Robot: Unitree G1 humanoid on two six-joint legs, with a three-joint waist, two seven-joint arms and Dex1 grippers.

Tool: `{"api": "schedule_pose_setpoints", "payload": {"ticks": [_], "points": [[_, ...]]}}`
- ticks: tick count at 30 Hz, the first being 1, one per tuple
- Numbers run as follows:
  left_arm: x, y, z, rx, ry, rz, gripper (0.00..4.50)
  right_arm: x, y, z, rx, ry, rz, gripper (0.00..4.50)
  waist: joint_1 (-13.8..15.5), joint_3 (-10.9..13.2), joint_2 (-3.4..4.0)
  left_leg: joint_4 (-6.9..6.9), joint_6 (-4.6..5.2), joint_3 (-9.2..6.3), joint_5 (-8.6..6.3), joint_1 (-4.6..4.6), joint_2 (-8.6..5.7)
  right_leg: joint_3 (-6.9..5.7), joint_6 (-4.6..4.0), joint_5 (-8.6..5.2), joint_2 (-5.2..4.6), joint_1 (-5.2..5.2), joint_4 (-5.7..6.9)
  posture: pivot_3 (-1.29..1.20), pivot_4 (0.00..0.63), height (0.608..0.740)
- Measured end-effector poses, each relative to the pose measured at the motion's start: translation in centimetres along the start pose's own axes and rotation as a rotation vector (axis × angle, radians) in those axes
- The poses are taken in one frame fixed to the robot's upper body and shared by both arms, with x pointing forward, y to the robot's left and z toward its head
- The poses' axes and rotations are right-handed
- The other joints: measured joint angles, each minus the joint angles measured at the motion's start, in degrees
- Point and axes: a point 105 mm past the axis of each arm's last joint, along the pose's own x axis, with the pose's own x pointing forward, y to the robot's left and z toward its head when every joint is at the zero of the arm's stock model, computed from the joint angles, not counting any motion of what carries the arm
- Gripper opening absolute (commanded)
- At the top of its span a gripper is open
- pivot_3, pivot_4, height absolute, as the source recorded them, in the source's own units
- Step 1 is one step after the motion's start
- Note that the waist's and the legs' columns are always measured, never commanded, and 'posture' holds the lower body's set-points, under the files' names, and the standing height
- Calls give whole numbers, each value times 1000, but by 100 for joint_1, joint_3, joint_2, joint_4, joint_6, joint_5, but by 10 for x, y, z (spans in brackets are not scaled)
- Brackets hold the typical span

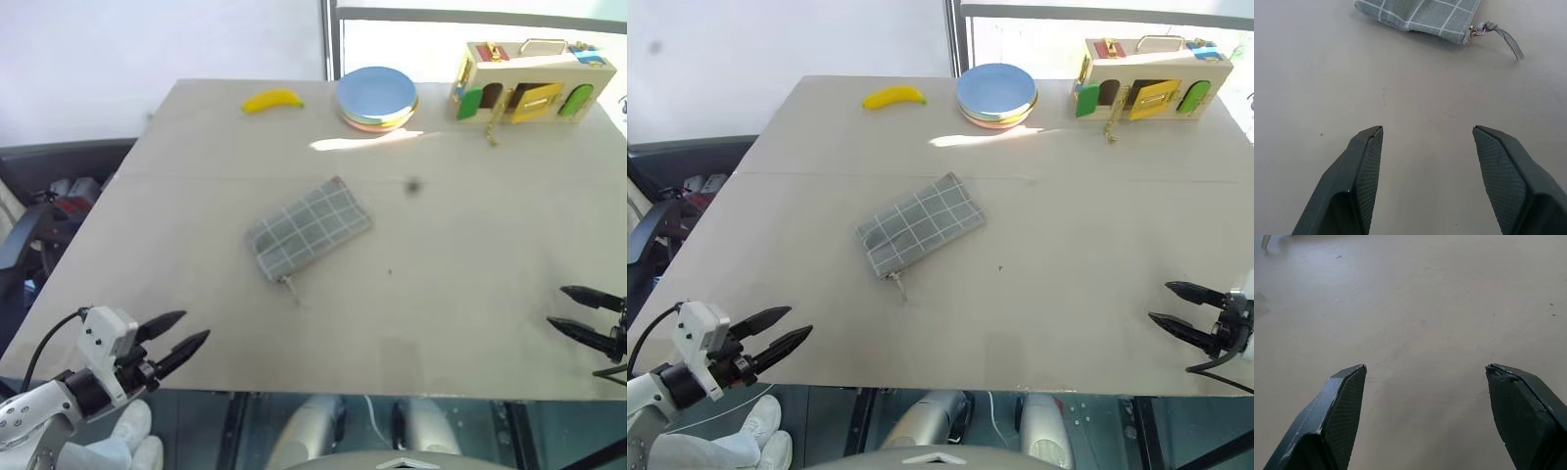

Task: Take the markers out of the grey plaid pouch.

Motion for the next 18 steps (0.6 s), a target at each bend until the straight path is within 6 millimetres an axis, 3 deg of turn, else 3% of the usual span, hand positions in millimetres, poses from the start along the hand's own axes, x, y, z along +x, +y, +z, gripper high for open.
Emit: {"api": "schedule_pose_setpoints", "payload": {"ticks": [9,18], "points": [[11,-3,4,15,-14,-49,3026,2,16,-8,42,-7,45,3971,-5,0,1,2,-2,1,-2,1,0,3,1,0,1,0,4,0,150,740],[15,-6,2,8,-8,-59,3026,3,19,-8,54,-17,54,3971,2,0,1,2,-1,3,-4,1,0,4,1,0,1,0,4,0,150,740]]}}
